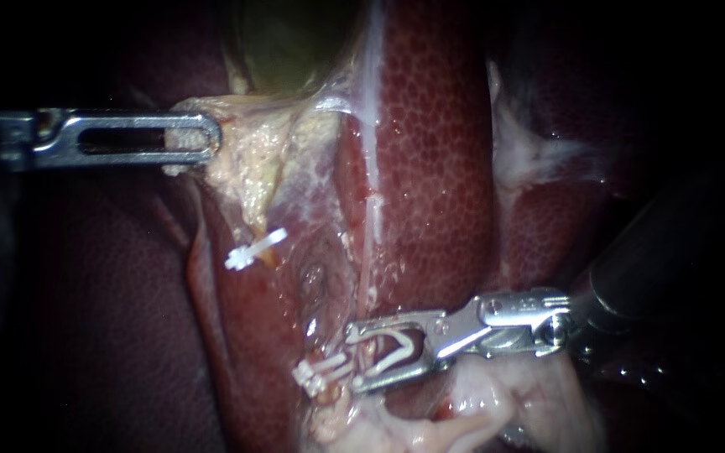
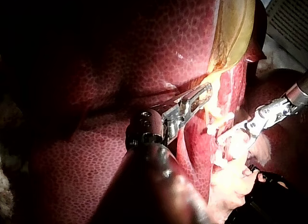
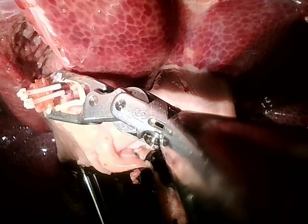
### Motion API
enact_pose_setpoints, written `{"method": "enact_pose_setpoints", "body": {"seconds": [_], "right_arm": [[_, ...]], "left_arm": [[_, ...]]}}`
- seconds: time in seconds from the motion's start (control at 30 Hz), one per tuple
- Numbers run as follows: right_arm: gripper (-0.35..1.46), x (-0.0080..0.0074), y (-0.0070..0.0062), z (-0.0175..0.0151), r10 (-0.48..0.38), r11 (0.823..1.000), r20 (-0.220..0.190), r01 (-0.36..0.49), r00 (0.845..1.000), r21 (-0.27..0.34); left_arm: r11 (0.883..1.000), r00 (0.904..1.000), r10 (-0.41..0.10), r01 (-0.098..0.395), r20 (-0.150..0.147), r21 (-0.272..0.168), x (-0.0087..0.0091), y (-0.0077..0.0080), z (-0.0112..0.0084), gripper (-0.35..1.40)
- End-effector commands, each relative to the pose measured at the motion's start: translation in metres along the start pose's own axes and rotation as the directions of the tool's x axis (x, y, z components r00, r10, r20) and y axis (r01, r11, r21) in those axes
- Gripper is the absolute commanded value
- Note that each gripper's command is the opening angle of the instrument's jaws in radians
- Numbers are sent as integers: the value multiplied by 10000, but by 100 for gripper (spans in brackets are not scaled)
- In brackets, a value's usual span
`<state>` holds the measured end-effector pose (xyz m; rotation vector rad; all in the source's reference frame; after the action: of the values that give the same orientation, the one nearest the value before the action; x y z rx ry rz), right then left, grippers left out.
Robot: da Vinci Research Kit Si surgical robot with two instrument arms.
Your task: Clipping first clip right tube
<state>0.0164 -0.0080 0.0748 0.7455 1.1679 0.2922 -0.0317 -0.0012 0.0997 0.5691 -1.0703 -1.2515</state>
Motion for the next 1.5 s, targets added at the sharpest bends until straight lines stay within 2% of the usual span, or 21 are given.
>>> {"method": "enact_pose_setpoints", "body": {"seconds": [0.03,0.4,0.7,0.9,1.23,1.5], "right_arm": [[47,0,0,0,1,10000,0,-1,10000,2],[49,1,-3,-6,6,10000,0,-6,10000,38],[48,11,-6,-41,115,9999,61,-115,9999,-46],[48,17,-2,-61,203,9996,11,-203,9998,-195],[48,15,4,-59,213,9994,1,-213,9998,-265],[50,12,7,-44,173,9993,8,-172,9999,-326]], "left_arm": [[10000,10000,0,0,-1,1,0,0,0,-35],[10000,10000,1,-1,-1,0,0,0,0,-35],[10000,10000,1,-1,-3,3,0,0,-1,-35],[10000,10000,1,-1,-3,3,0,0,-1,-35],[10000,10000,1,-1,-2,1,0,0,-2,-35],[10000,10000,0,0,-1,0,0,0,-2,-35]]}}
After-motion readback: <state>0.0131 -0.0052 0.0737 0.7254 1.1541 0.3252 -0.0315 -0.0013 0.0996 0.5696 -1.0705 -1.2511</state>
